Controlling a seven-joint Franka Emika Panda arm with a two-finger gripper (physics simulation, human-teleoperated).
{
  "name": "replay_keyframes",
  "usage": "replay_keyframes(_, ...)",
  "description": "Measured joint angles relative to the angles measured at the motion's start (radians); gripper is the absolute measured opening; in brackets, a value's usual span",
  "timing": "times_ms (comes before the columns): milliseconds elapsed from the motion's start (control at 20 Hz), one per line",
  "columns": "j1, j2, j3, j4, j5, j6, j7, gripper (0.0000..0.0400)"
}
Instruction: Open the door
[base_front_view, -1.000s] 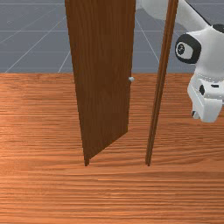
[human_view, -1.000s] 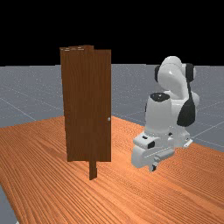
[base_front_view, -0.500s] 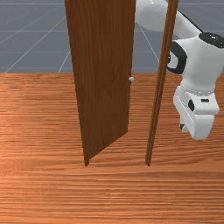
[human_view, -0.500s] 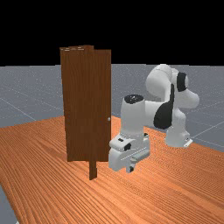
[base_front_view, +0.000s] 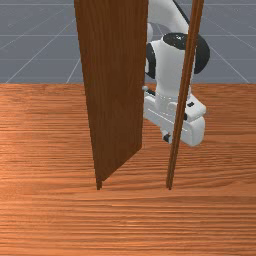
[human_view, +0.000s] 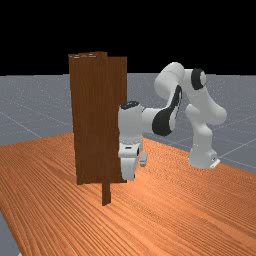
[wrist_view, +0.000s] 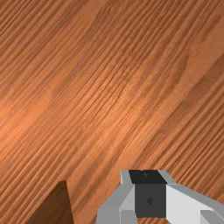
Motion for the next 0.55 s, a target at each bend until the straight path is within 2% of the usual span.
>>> replay_keyframes(350,-0.132,-0.046,-0.029,-0.061,0.039,0.014,-0.145,0.0)
replay_keyframes(550,-0.214,-0.033,-0.035,-0.037,0.039,-0.004,-0.317,0.0)
